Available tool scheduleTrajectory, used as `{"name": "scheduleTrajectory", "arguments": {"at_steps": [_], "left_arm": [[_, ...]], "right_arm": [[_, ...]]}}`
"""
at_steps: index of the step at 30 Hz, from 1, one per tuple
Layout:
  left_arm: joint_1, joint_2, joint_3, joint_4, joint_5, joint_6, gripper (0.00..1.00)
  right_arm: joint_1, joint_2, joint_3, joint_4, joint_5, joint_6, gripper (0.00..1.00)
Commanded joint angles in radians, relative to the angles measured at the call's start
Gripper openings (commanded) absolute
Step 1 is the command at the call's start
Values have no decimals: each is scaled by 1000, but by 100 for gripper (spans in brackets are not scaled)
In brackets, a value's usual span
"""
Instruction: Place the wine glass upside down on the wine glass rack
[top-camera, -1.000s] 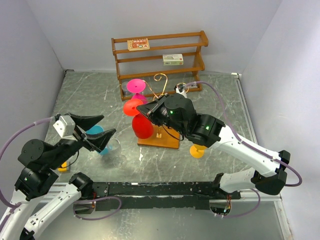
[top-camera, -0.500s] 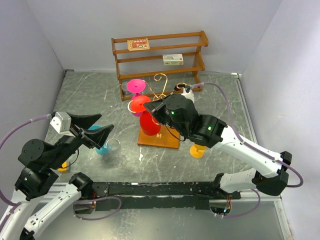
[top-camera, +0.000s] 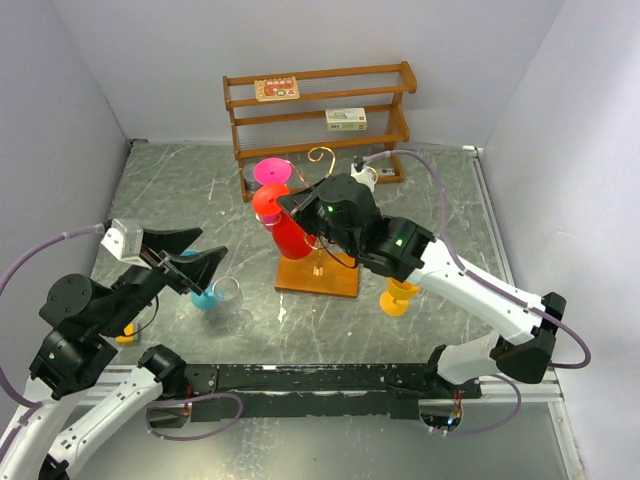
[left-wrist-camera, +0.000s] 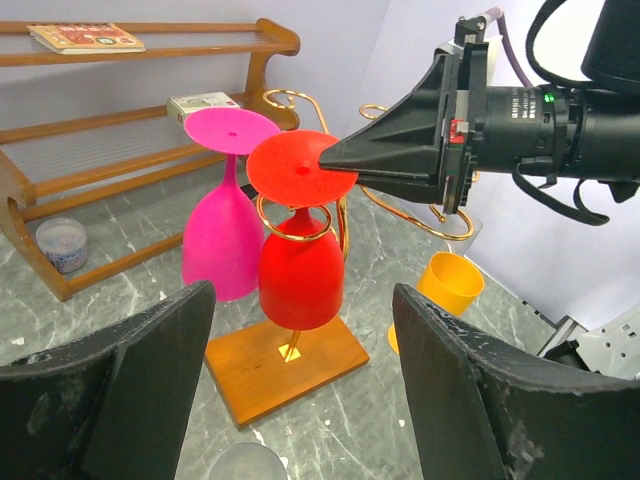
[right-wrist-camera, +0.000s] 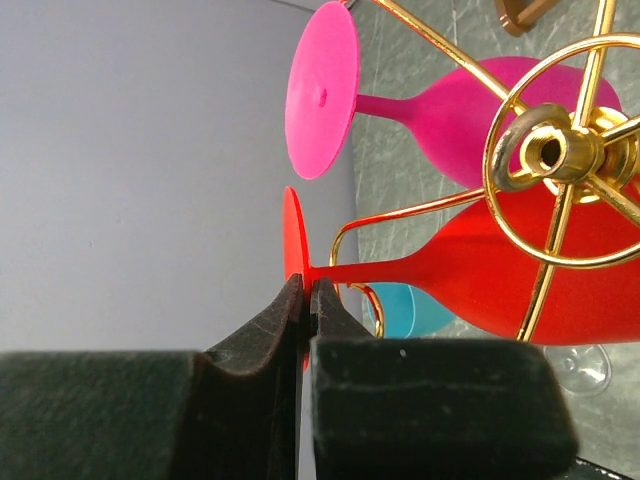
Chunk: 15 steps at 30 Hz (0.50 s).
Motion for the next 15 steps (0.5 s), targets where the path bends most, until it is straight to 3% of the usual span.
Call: {"name": "scheduleTrajectory", "arguments": {"at_steps": [1, 15], "left_arm": [[-1, 2, 37, -9, -24, -11, 82], [-1, 4, 39, -19, -41, -4, 83]], "right_arm": [[-21, 15, 33, 23, -35, -39, 0], [-62, 69, 64, 86, -221, -142, 0]]}}
